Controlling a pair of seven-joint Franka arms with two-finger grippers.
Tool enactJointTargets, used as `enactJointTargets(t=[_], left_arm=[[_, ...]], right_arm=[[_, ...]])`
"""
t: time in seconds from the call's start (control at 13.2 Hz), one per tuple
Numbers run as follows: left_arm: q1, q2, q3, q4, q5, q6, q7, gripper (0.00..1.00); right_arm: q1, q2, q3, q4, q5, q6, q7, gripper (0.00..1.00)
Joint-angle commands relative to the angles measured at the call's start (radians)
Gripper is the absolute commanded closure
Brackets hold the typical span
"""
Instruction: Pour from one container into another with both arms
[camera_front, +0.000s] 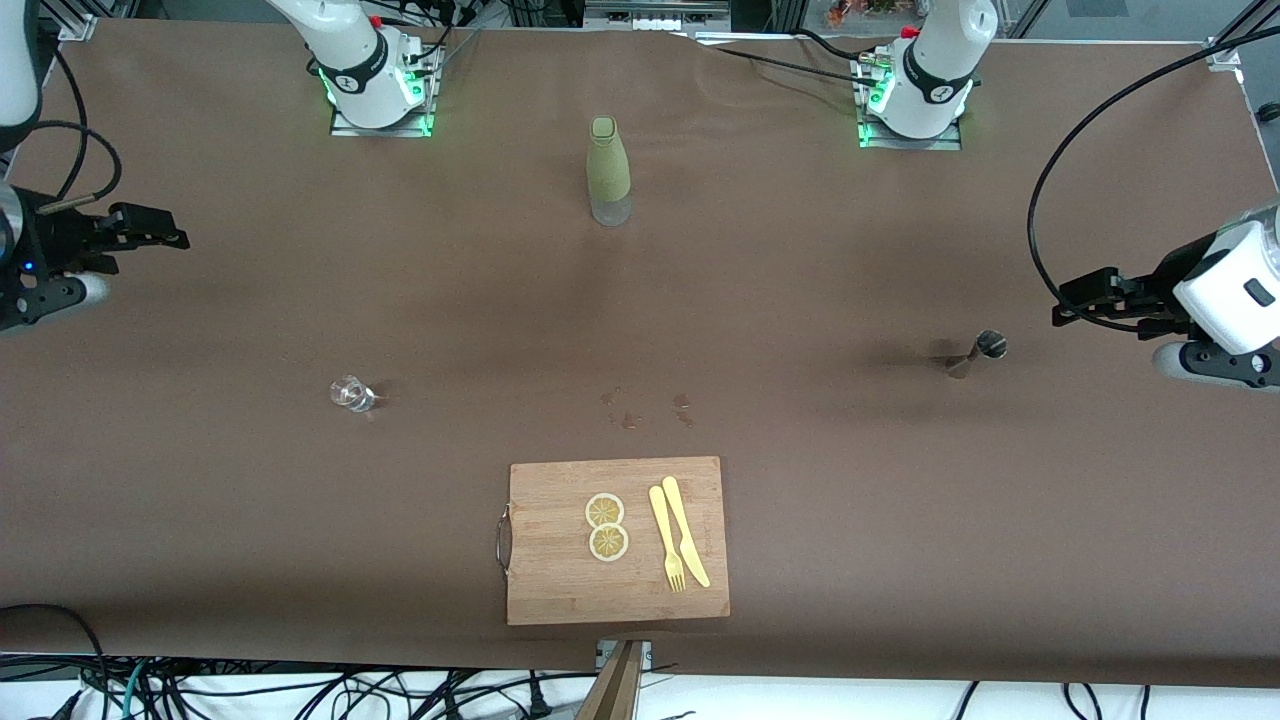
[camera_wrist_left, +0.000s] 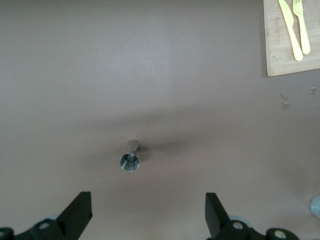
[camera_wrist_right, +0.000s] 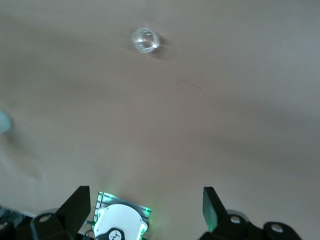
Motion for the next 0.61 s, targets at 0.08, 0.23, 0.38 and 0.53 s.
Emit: enactJointTargets(t=[0.08,0.23,0.38,0.53], left_arm=[[0.009,-0.060,-0.001,-0.052,0.037,0.007,-0.018,0.00],[0.016,-0.060,0.008,-0.052,0.028,0.005,-0.017,0.00],[0.025,-0.055,0.008,-0.051,0.026,0.007,-0.015,0.00],[0.025,-0.046,0.007,-0.044,0.023,0.005,-0.015,0.00]], right_arm=[[0.006,-0.192,0.022,-0.264,-0.062,0.193,0.204,0.00],[0.005,-0.203,0.023,-0.275,-0.057,0.201,0.264,0.00],[-0.005,-0.204,0.020,-0.271,-0.056,0.207,0.267,0.00],[-0.005,-0.207,0.020,-0.254,-0.048,0.260,0.307,0.00]])
